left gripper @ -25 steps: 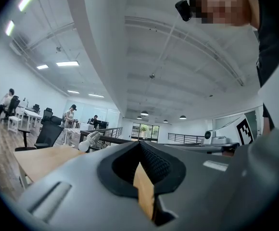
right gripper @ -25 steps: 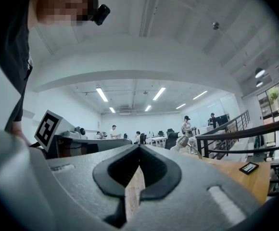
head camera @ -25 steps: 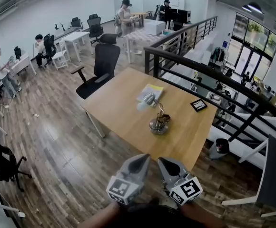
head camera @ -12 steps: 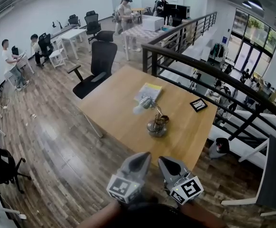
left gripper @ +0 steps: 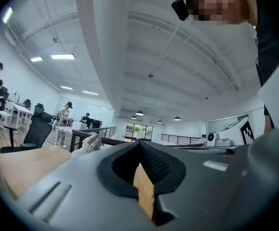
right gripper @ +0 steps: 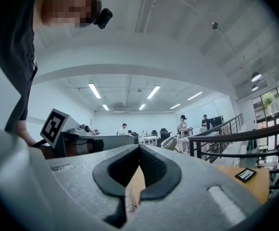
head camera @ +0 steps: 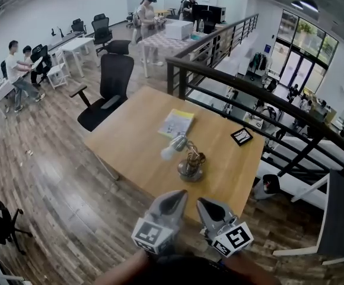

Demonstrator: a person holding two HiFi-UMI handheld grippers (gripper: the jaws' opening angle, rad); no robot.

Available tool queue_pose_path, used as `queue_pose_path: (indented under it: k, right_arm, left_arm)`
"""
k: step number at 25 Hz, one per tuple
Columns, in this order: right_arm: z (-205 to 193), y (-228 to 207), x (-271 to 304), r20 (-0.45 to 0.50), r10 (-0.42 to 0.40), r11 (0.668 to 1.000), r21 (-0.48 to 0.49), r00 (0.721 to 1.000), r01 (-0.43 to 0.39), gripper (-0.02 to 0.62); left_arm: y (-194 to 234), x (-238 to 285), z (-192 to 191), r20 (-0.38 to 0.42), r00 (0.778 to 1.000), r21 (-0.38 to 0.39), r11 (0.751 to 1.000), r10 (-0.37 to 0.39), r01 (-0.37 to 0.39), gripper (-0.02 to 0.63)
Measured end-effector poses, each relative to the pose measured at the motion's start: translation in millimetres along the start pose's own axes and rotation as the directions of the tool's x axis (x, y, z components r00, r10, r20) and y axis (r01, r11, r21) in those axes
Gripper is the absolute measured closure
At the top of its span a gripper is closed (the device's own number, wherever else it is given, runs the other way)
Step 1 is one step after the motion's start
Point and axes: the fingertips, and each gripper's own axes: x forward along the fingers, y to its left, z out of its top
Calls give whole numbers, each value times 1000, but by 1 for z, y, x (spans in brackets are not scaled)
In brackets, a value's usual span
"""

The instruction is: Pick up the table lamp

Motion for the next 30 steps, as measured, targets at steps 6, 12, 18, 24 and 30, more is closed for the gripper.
queue_pose_path:
  k: [6, 12, 18, 24, 30]
  right_arm:
    - [6, -12, 48, 1, -38, 999, -32, 999, 38, 593]
    - [9, -19, 84, -4, -92, 994, -63, 996, 91, 592]
    - [2, -24, 106, -26, -133, 989, -75, 991, 130, 592]
    - [-3, -32, 113, -39, -159, 986, -65, 987, 156, 592]
    - [-8, -52, 115, -52, -171, 983, -82, 984, 166, 589]
  left_arm:
    - [44, 11, 22, 5, 998, 14, 998, -65, 65, 604]
    - [79, 13, 38, -1, 992, 11, 992, -127, 127, 604]
    - [109, 9, 36, -5, 990, -7, 990, -141, 141, 604]
    - [124, 9, 33, -8, 990, -33, 989, -141, 141, 604]
    - [134, 16, 29, -13, 993, -44, 992, -118, 118, 604]
